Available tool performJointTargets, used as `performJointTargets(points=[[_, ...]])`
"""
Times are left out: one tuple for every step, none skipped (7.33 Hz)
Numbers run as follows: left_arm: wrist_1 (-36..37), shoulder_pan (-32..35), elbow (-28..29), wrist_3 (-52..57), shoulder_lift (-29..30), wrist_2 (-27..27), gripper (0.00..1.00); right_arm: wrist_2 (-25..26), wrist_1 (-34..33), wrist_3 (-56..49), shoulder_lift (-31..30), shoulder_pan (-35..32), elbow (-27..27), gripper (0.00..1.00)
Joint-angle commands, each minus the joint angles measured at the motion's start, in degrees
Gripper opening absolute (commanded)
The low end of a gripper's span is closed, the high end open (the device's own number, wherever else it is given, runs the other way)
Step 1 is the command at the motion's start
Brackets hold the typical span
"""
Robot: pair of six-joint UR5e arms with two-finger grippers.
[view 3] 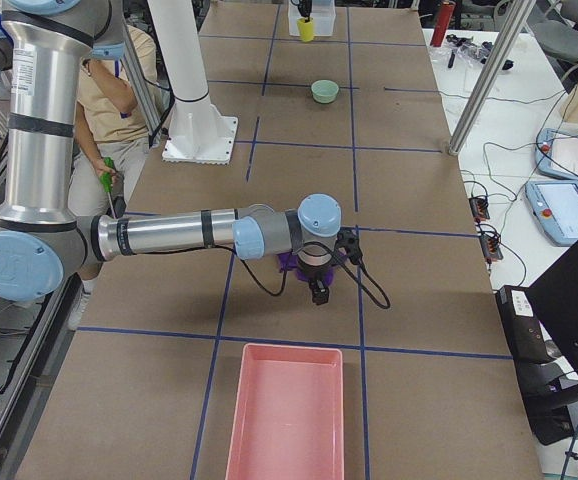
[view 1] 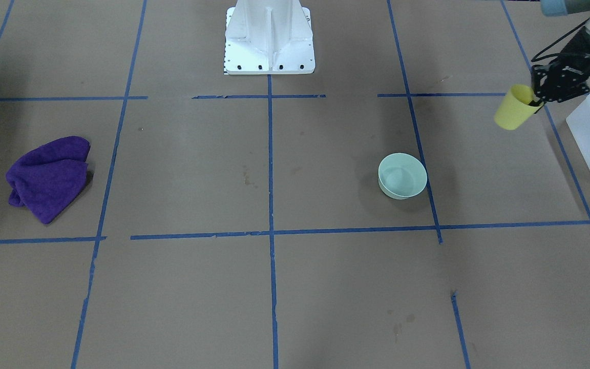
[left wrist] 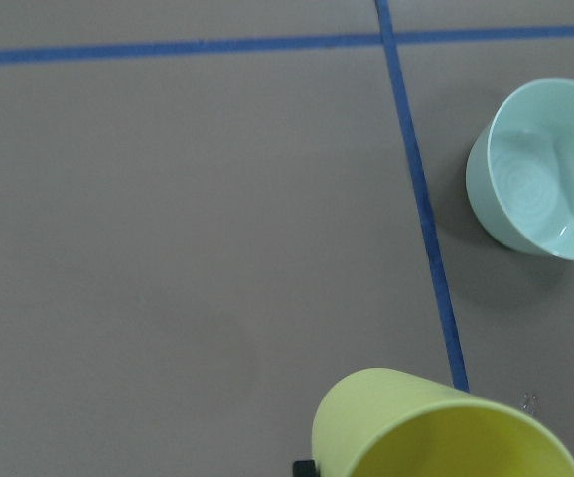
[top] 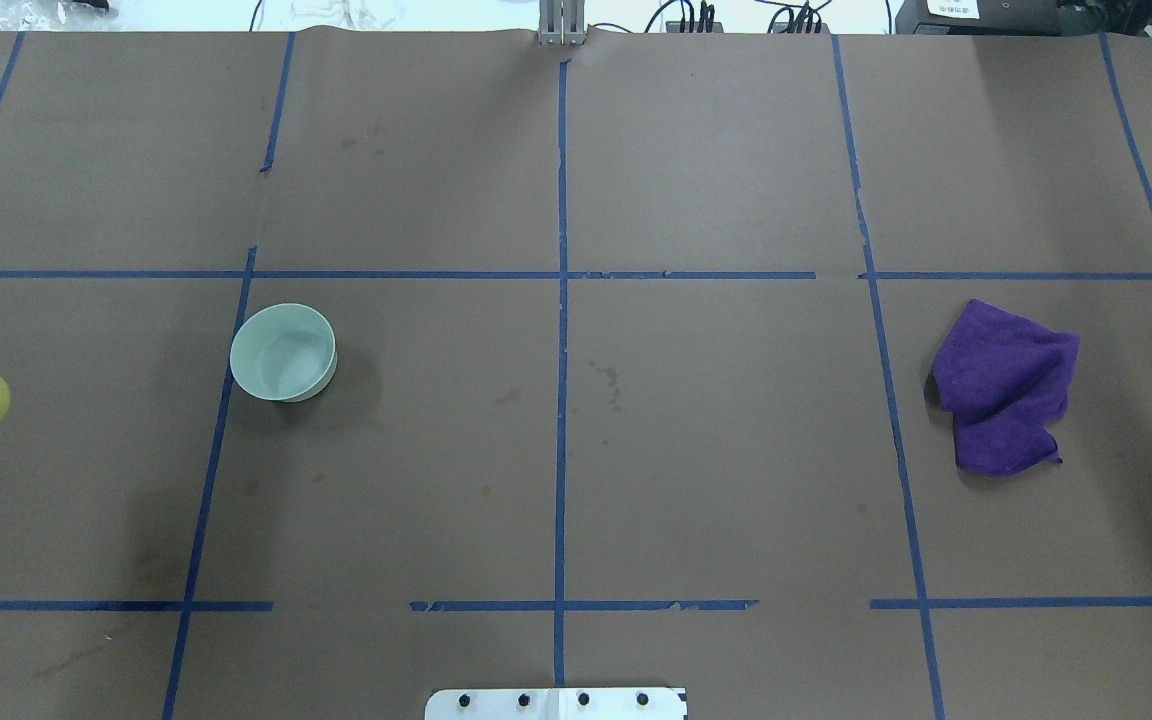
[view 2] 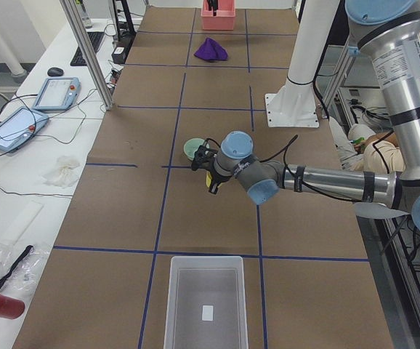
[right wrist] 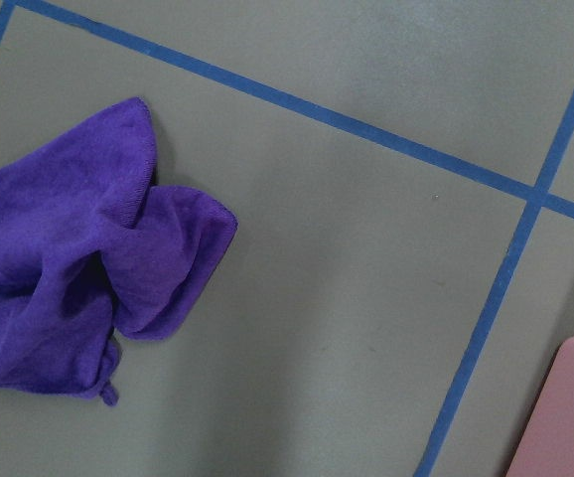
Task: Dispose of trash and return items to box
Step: 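Lift the yellow cup with the left gripper toward the clear bin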
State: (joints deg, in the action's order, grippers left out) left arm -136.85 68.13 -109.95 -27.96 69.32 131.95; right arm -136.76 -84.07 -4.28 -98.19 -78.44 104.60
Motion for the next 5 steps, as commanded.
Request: performJointTargets(points=[[1.75,12.86,8.76,19.37,0.64,4.55,0.0,0.52,9.4,14.21,0.1,7.2,-0.79,1.0],[4.63,15.42,10.97,24.66,2.55,3.94,0.0,0.62,16.33,20.92,0.1,10.03,-3.93,1.0],[7.88,19.97,13.34,31.32,5.18,1.23,0.0,0.96,22.92,29.34,0.1,13.45,-6.66,1.0],[12.0,22.72,14.49,36.0,8.52,-0.62,0.0,2.97,26.9,40.91,0.19,16.09,-6.95,1.0],[13.44,23.7,14.59,37.7,9.77,-1.77,0.0,3.34,30.6,49.29,0.36,18.38,-7.13,1.0]])
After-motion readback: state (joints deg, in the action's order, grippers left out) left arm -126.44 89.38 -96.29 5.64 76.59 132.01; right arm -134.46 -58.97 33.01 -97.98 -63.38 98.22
